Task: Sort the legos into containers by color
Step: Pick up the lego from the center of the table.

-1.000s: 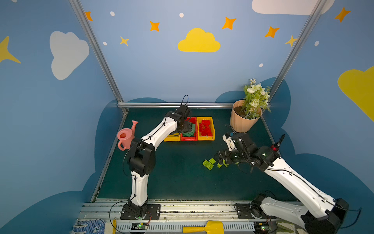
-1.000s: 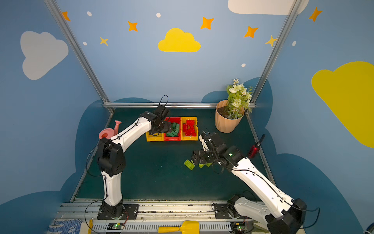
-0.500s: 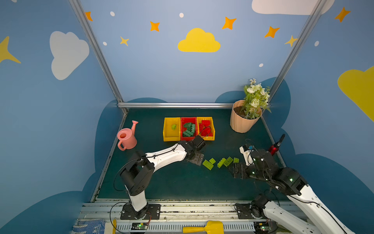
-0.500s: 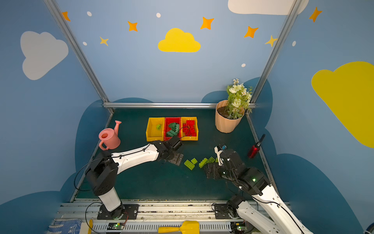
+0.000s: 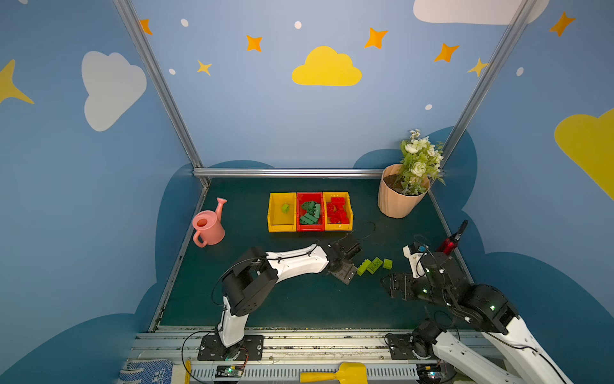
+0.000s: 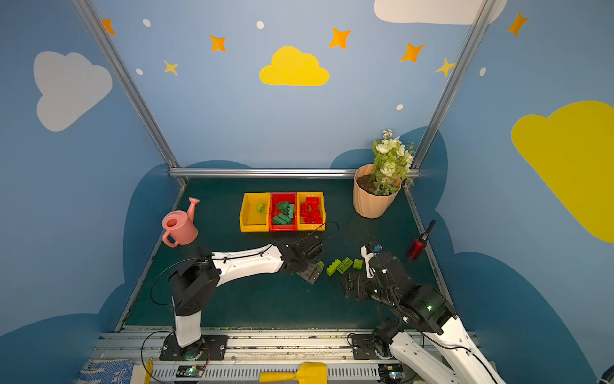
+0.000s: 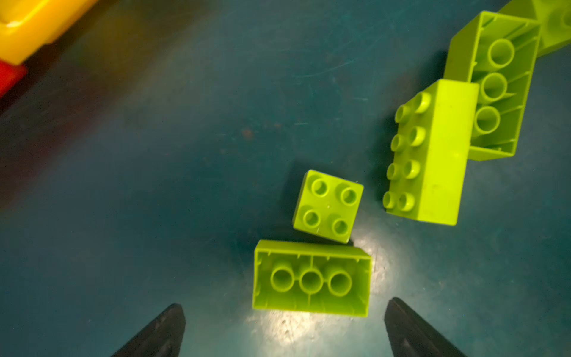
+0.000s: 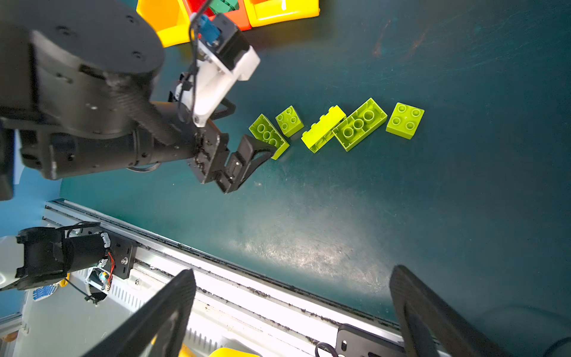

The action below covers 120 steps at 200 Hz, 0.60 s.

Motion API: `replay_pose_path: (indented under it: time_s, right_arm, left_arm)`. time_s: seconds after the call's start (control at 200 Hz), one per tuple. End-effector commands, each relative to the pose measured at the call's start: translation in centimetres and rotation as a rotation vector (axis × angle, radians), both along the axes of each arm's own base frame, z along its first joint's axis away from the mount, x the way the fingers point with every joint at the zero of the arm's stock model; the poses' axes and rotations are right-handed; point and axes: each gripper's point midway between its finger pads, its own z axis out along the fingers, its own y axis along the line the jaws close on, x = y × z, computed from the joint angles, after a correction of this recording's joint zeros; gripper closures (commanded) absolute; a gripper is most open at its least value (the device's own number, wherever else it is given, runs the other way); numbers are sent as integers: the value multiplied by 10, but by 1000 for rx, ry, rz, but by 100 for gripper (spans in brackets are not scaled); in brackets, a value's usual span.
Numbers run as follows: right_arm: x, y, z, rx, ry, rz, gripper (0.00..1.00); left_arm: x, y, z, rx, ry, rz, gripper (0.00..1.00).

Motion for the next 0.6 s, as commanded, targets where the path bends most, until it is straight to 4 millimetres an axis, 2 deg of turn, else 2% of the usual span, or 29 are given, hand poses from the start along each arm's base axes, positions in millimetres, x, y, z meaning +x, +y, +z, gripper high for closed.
replay_pose_path:
  time_s: [0.0,0.16,0.486,0.596]
  right_arm:
    - [0,-5,-1,-18,5,-22,3]
    - [3,-4,-1,-28,6,-22,3]
    - [6,-1,-1,-34,7,-17,3]
    - [7,-1,-1,-34,8,-18,3]
  left_arm:
    - [-1,-7,-3,8,16,-43,0]
    - [-2,-16,-9,-4,41,-53,0]
    - [2,-17,-27,12,66,-20,0]
    - [3,-14,-33,17,79,-6,5]
